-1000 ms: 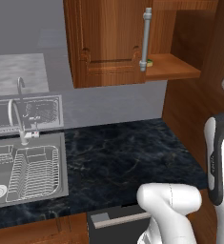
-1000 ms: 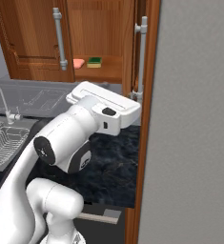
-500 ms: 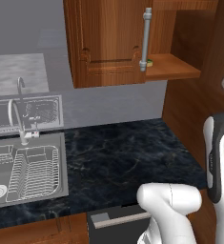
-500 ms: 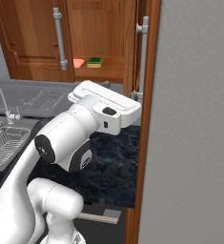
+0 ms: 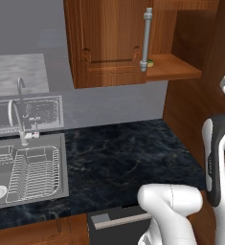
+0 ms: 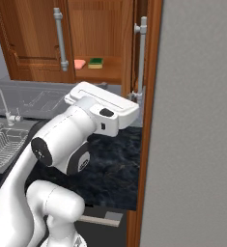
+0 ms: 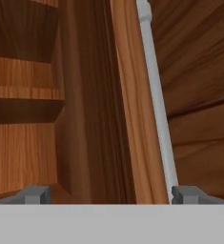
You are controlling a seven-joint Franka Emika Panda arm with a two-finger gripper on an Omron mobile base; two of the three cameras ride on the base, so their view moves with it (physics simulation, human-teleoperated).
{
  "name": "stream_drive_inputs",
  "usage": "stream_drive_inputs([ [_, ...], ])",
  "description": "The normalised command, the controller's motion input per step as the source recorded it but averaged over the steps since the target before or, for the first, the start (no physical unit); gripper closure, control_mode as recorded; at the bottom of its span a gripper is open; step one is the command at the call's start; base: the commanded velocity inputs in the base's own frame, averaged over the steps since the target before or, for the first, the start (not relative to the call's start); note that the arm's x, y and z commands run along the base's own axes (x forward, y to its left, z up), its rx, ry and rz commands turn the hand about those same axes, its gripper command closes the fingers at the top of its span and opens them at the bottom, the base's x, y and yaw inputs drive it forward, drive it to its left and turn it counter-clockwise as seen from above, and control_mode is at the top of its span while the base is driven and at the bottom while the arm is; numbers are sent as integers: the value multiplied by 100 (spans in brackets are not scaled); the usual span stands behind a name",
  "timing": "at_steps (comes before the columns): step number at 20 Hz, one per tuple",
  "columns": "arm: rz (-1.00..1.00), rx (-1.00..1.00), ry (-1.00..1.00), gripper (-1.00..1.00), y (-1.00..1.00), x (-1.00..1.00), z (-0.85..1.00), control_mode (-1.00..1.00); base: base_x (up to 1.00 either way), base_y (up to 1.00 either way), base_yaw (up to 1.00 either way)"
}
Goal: Pick up the sponge and bar soap from the sink, and place them back in the cabinet, and close the cabinet doors.
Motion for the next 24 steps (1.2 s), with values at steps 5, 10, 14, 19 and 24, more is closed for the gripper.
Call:
stream_drive_inputs([
  [5, 4, -2, 0, -100, 29, 0, 0, -100, 0, 0, 0],
  [10, 3, -2, 0, -100, 30, 0, 0, -100, 0, 0, 0],
  [14, 1, 0, 0, -100, 12, 0, 0, -100, 0, 0, 0],
  [19, -7, 0, -3, -100, 0, -28, 0, -100, 0, 0, 0],
  [24, -13, 0, -4, -100, 0, -41, 0, -100, 0, 0, 0],
])
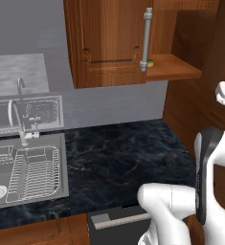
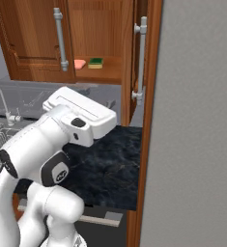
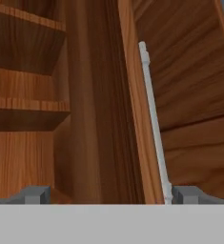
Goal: Pick up the sponge and bar soap from the sink, and place them back in the cabinet, and close the cabinet doors.
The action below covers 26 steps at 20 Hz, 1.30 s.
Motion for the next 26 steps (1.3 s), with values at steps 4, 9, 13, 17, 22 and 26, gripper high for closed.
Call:
stream_drive_inputs([
  [4, -12, 0, 0, -100, -10, 2, 0, -100, 0, 0, 0],
  [9, -6, 0, 0, -100, -15, 22, 0, -100, 0, 0, 0],
  [13, -4, 0, 0, -100, -11, 14, -12, -100, 0, 0, 0],
  [17, -4, 1, 0, -100, -16, 8, -20, -100, 0, 0, 0],
  [22, -2, 3, 0, -100, -22, 5, -23, -100, 0, 0, 0],
  [26, -1, 4, 0, -100, -21, 0, -22, -100, 0, 0, 0],
])
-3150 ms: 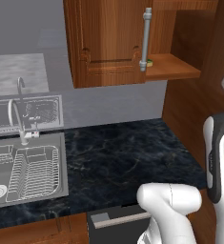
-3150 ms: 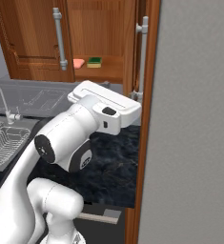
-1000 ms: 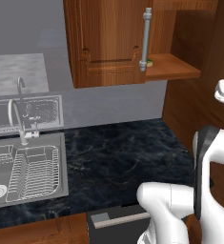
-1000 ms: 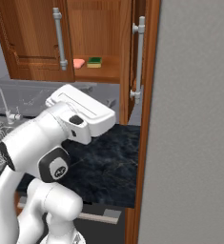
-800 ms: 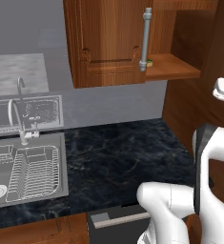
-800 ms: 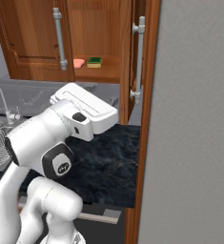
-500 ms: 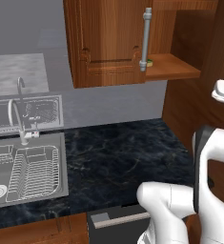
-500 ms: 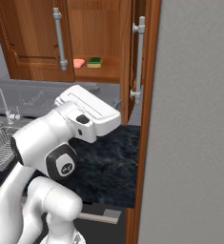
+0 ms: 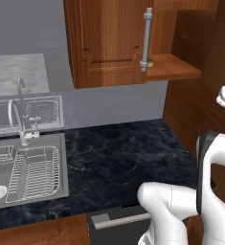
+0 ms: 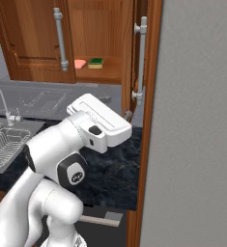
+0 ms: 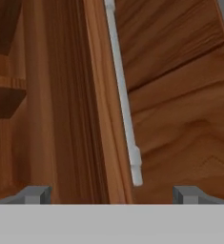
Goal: Pick up the sponge and bar soap from the sink, and place them back in the cabinet, and close the cabinet doors.
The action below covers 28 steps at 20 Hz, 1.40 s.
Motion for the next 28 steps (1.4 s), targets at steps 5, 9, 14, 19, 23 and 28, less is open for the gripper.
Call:
stream_drive_inputs([
  [5, 0, 3, 0, -100, -12, 1, -19, -100, 0, 0, 0],
  [9, -1, 0, 1, -100, -3, 28, -3, -100, 0, 0, 0],
  [14, 0, 0, 2, -100, -1, 41, 0, -100, 0, 0, 0],
  [19, 0, 0, 4, -100, -4, 38, 0, -100, 0, 0, 0],
  [23, 0, 0, 6, -100, -2, 33, -3, -100, 0, 0, 0],
  [28, 2, 0, 8, -100, 4, 14, -12, -100, 0, 0, 0],
])
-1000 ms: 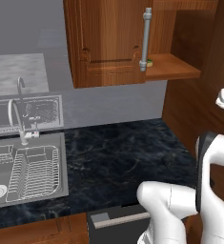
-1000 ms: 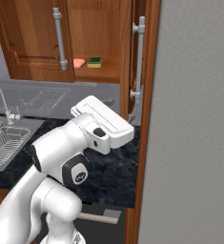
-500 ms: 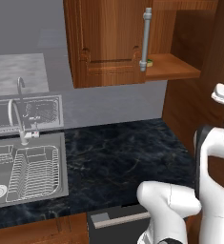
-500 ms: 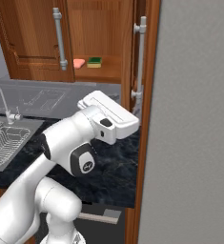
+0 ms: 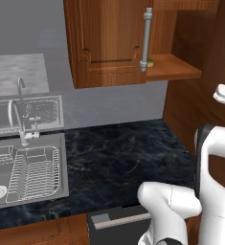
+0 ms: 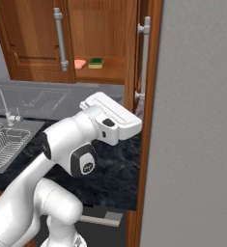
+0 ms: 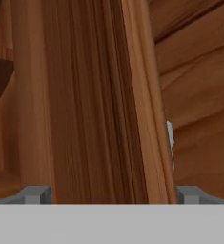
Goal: Pick up the sponge and bar soap from the sink, and place them back in the cabinet, and close the cabinet doors.
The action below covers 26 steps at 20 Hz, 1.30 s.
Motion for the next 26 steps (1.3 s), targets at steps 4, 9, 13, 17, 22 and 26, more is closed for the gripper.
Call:
stream_drive_inputs([
  [4, 10, 0, 10, -100, 27, 4, -12, -100, 0, 0, 0],
  [9, 13, 0, 8, -100, 34, 2, -10, -100, 0, 0, 0],
  [13, 14, 0, 3, -100, 33, 24, 0, -100, 0, 0, 0],
  [17, 17, 0, 0, -100, 49, 36, -4, -100, 0, 0, 0],
  [22, 21, 0, -4, -100, 40, 31, -9, -100, 0, 0, 0],
  [26, 22, 0, -5, -100, 31, 28, -13, -100, 0, 0, 0],
])
